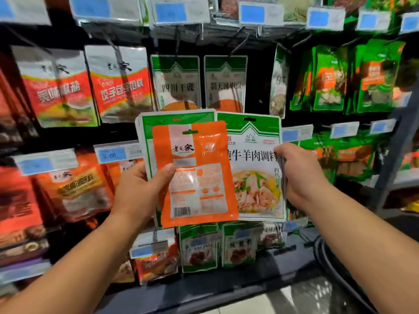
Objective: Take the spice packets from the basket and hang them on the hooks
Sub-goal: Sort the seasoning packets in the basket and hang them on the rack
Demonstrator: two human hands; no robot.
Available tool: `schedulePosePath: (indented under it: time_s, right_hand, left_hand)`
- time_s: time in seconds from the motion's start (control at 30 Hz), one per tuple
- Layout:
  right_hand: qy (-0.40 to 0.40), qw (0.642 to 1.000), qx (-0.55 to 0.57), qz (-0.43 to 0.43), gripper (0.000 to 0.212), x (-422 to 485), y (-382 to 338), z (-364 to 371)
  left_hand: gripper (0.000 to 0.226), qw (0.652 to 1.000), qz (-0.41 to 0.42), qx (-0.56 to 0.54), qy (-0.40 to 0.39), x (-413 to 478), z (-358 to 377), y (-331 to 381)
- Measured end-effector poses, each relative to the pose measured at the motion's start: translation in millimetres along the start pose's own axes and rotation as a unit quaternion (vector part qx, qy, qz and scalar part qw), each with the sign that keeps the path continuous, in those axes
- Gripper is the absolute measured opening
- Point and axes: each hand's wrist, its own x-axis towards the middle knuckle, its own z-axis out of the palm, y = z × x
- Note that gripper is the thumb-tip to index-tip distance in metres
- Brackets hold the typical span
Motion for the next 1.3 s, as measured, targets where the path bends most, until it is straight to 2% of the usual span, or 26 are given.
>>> schedulePosePath:
  time_s: [0.2,0.43,0.63,0.7,0.77,0.9,1.0,1.17,1.3]
  right_hand:
    - [0.029,0.999,0.025,-0.027,0.038,8,14,29]
    - [0.082,0.995,-0.037,-0.047,0.042,10,37,14]
    - [0.016,0.984,-0.172,-0.04,0.033,11,57,17]
    - [0.005,0.981,-0.192,-0.019,0.021,10,60,25]
    - [-0.006,0.979,-0.202,0.0,0.027,11,66,32]
    - [-0.034,0.978,-0.206,-0.003,0.027,17,78,43]
    - [-0.046,0.982,-0.183,0.015,0.036,20,85,52]
    - [-0.046,0.988,-0.148,0.02,0.03,25,93,62]
    - [-0.044,0.99,-0.127,0.039,0.043,26,93,67]
  left_hand:
    - [0.014,0.999,0.014,0.024,0.044,4,-31,-1]
    - [0.011,0.997,0.002,0.012,0.074,9,-62,-5]
    - [0.01,0.997,-0.004,0.017,0.07,7,-74,-15]
    - [0.009,0.997,-0.004,0.017,0.069,8,-74,-17]
    - [0.011,0.997,-0.011,0.009,0.073,10,-75,-20]
    - [0.013,0.996,-0.017,-0.009,0.088,13,-73,-22]
    - [0.01,0.996,-0.027,-0.005,0.088,12,-69,-23]
    - [0.012,0.996,-0.031,-0.013,0.079,12,-66,-23]
    - [0.009,0.996,-0.043,-0.015,0.082,13,-67,-24]
